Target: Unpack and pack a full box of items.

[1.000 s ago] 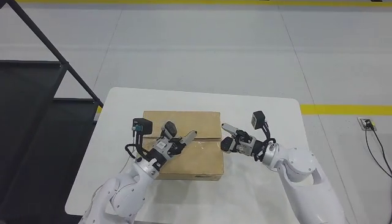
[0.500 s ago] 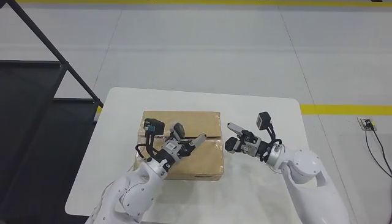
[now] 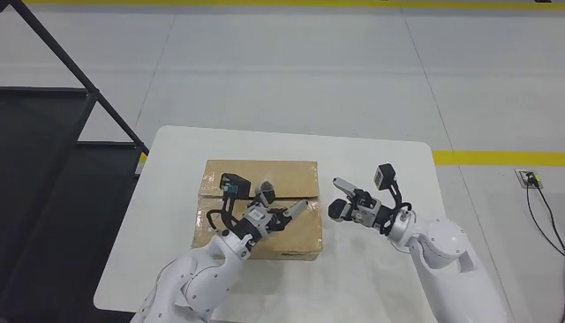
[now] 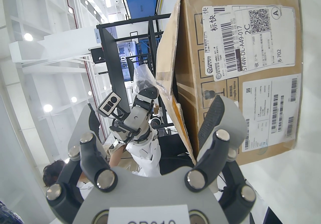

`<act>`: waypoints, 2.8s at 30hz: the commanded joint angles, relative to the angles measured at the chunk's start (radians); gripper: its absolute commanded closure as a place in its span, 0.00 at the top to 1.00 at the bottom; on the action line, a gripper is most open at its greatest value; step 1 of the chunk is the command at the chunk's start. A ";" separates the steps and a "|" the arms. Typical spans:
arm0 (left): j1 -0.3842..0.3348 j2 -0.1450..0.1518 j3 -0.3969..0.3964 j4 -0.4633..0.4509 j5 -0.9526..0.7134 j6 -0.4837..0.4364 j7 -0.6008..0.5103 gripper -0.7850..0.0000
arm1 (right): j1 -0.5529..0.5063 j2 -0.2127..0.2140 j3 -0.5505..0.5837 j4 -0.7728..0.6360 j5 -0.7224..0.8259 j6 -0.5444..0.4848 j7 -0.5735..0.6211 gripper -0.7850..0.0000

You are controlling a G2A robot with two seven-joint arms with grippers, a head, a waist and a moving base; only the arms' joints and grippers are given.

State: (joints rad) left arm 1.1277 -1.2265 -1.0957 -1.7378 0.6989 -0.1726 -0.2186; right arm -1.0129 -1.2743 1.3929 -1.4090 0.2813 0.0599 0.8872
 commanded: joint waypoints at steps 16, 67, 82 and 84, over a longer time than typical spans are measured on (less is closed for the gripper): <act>0.128 0.013 -0.091 -0.213 -0.092 -0.080 -0.065 1.00 | 0.027 0.014 -0.008 0.010 0.018 0.001 0.005 1.00; 0.619 0.064 -0.949 -0.101 -0.758 -0.451 -0.140 1.00 | 0.788 -0.154 -0.688 0.282 -0.393 0.547 -0.074 1.00; 0.601 0.072 -0.979 -0.067 -0.823 -0.439 -0.194 1.00 | 0.938 -0.276 -0.847 0.495 -0.413 0.598 -0.071 0.55; 0.599 0.073 -0.981 -0.063 -0.832 -0.436 -0.200 1.00 | 0.947 -0.289 -0.857 0.512 -0.420 0.608 -0.084 0.57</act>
State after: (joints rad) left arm 1.7277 -1.1541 -2.0762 -1.8030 -0.1286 -0.6107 -0.4157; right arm -0.0693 -1.5579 0.5397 -0.9047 -0.1361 0.6643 0.8100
